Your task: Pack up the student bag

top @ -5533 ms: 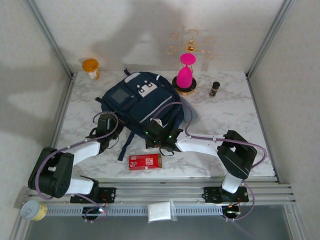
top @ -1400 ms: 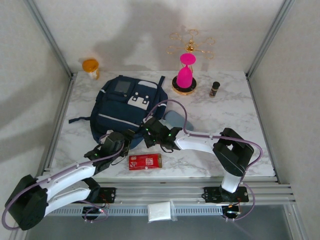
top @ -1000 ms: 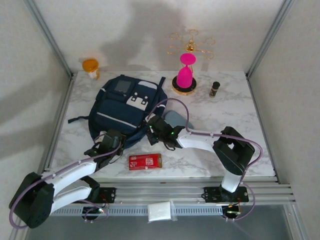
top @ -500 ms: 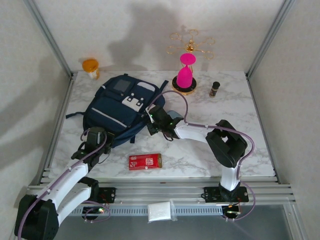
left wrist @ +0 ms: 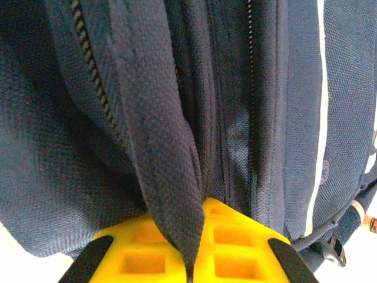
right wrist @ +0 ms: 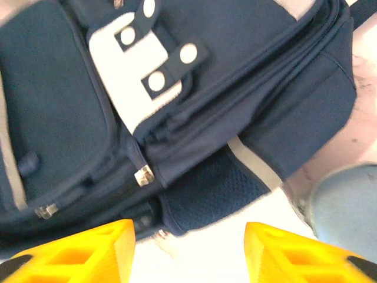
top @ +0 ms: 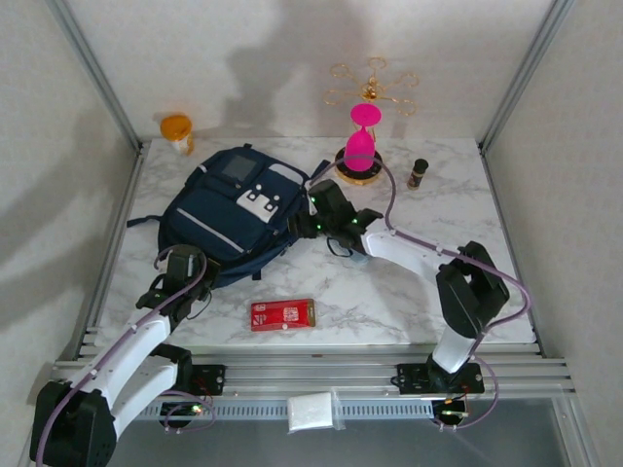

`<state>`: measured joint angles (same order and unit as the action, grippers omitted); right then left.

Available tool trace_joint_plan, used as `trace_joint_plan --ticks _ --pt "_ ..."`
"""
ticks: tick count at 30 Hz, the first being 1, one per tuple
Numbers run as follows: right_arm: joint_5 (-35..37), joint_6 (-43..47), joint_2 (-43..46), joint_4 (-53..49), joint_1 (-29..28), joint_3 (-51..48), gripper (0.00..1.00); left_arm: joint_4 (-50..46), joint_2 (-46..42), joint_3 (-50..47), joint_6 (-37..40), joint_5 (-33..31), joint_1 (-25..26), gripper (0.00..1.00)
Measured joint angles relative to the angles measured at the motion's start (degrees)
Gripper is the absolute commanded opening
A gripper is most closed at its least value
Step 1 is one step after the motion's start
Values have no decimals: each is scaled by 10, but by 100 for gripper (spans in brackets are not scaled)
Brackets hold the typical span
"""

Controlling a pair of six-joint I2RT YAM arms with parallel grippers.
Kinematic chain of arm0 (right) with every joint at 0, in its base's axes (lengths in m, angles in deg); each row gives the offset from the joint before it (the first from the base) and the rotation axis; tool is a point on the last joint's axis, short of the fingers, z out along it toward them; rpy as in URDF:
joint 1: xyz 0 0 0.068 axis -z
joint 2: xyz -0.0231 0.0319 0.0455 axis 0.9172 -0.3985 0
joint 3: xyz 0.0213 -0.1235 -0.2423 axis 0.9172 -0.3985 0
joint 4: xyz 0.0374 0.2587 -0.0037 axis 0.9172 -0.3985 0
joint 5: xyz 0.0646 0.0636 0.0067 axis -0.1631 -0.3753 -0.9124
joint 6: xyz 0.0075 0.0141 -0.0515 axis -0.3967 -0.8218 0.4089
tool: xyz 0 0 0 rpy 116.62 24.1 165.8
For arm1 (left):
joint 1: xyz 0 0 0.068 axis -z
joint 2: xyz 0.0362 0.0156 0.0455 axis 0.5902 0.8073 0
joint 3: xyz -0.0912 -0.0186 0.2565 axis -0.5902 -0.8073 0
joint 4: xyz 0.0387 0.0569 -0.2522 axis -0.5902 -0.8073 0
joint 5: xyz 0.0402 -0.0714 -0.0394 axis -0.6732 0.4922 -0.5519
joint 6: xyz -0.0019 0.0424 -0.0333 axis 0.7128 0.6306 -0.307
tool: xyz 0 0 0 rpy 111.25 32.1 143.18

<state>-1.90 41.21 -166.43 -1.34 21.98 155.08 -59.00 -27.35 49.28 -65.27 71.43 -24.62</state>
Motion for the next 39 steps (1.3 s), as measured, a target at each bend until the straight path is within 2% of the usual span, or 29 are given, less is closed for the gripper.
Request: trace_joint_plan --ticks 5,10,14,17,19,21,23,28,39 --pt "-9 -91 -110 -43 0 125 58 0 0 1 10 0 4 7" --pt "0 -171 -191 -82 3 193 58 0 0 1 13 0 6 7" --pt "-4 -214 -221 -89 12 210 52 0 0 1 19 0 7 7" --pt "-10 -224 -254 -103 16 256 52 2 4 1 23 0 8 7" --pt "-13 -228 -265 -101 17 268 46 6 4 1 24 1 9 7" --pt "-14 -231 -266 -93 18 268 33 7 4 1 26 1 10 7" --pt "-21 -230 -265 -73 19 262 25 7 4 1 30 1 10 7" --pt "-34 -230 -231 11 28 180 0 6 13 5 40 5 14 7" --pt "-54 -212 -118 117 47 31 0 6 32 16 40 7 83 7"
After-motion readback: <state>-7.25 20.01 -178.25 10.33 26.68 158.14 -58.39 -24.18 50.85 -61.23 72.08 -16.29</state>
